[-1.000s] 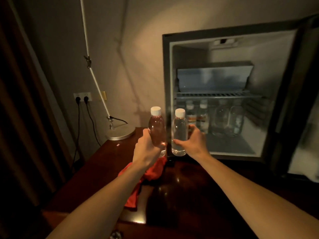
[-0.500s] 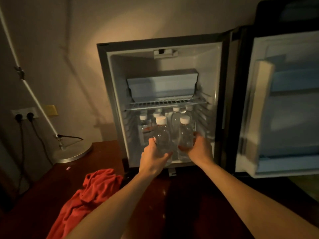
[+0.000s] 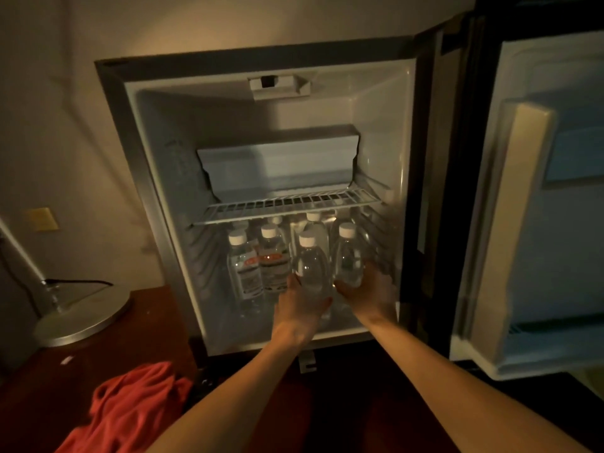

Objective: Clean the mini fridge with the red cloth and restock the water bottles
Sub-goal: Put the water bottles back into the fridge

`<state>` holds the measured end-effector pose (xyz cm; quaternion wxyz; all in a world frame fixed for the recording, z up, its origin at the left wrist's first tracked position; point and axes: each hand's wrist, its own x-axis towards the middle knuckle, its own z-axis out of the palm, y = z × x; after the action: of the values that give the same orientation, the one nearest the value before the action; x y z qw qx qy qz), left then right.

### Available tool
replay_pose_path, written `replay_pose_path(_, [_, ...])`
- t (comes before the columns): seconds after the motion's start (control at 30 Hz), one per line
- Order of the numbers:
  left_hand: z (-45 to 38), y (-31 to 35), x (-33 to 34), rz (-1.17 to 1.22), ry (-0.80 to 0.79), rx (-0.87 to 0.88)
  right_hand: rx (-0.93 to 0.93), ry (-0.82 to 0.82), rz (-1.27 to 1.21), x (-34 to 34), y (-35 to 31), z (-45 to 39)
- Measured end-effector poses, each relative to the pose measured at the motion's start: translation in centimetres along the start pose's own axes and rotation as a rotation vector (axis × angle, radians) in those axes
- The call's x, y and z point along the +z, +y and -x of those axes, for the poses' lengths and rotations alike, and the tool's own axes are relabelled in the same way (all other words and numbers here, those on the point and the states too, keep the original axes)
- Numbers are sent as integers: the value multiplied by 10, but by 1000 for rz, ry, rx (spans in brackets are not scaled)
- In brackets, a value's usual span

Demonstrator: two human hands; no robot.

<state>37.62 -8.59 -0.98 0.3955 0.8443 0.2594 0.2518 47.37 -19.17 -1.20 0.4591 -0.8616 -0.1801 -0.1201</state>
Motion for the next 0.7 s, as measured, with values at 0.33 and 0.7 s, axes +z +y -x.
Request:
replay_pose_path(0.33, [-34, -1, 30, 17, 21, 46, -110, -46, -60, 18, 14, -22])
replay_pose_path(0.7, [-51, -11, 41, 56, 4, 78, -121, -55, 57, 20, 12, -28])
